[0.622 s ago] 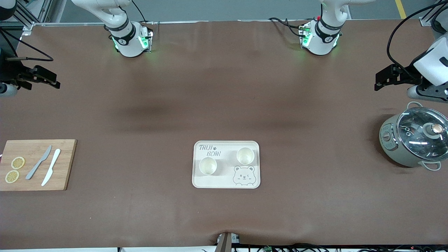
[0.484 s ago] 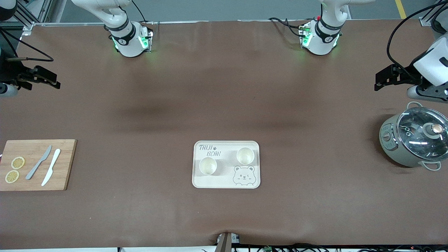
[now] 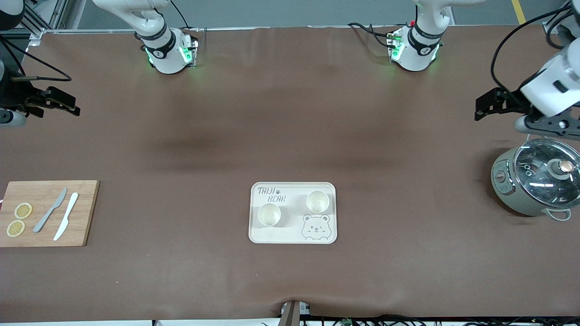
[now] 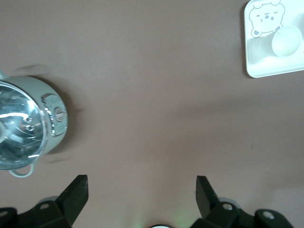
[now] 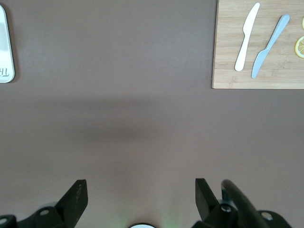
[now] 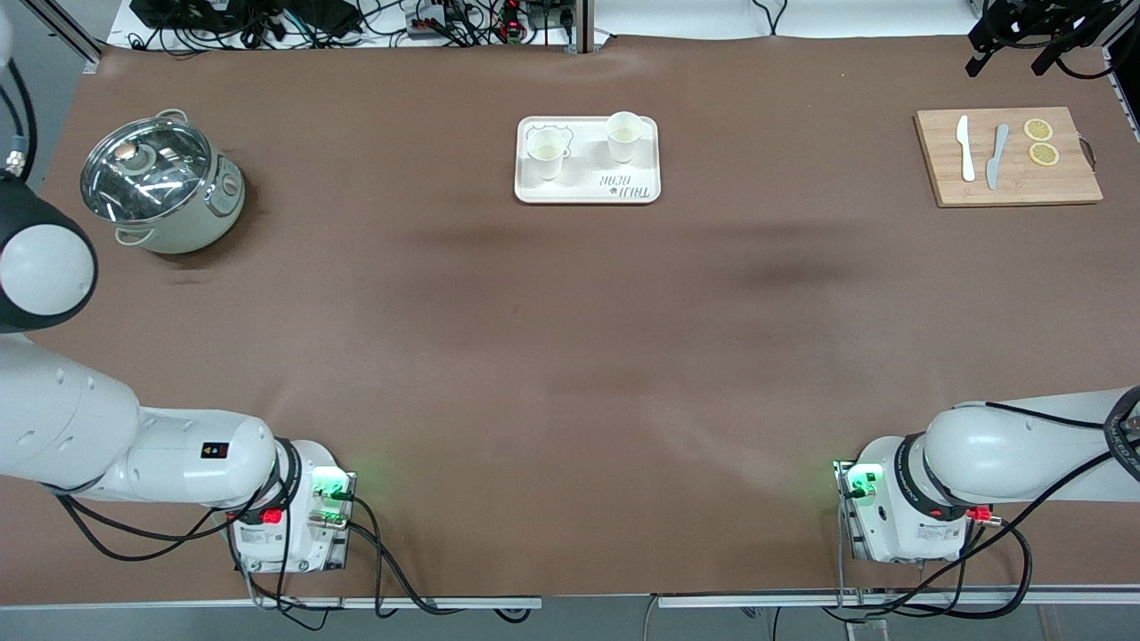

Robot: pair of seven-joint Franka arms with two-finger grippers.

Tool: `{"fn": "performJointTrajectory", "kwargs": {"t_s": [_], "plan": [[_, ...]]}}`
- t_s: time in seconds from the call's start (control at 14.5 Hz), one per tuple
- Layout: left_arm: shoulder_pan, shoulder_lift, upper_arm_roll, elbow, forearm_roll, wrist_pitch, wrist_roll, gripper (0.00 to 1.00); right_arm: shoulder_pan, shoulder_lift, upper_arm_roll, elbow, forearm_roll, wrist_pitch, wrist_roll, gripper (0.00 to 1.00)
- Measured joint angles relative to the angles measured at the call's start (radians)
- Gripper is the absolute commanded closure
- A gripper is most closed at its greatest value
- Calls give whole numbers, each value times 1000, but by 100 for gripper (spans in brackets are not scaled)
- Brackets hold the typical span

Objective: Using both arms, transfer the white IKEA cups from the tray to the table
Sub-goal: 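Reach the left gripper down to the cup on the bear tray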

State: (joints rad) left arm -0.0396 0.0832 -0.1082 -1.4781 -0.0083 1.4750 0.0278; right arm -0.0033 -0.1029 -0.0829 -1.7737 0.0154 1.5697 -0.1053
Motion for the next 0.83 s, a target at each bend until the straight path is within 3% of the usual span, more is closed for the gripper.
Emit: {"fn": "performJointTrajectory", "kwargs": {"t_s": [0.21, 0.48, 0.83], "plan": [[-42, 90, -49, 54, 0, 45, -157, 0, 0, 1, 0, -1, 0, 1, 0, 0], [-150, 260, -55, 173, 0, 126, -282, 0, 0, 1, 1, -1, 0, 2, 0, 0], [-244, 388, -57, 199, 0, 291, -399, 0, 0, 1, 1, -1, 0, 2, 0, 0]]}}
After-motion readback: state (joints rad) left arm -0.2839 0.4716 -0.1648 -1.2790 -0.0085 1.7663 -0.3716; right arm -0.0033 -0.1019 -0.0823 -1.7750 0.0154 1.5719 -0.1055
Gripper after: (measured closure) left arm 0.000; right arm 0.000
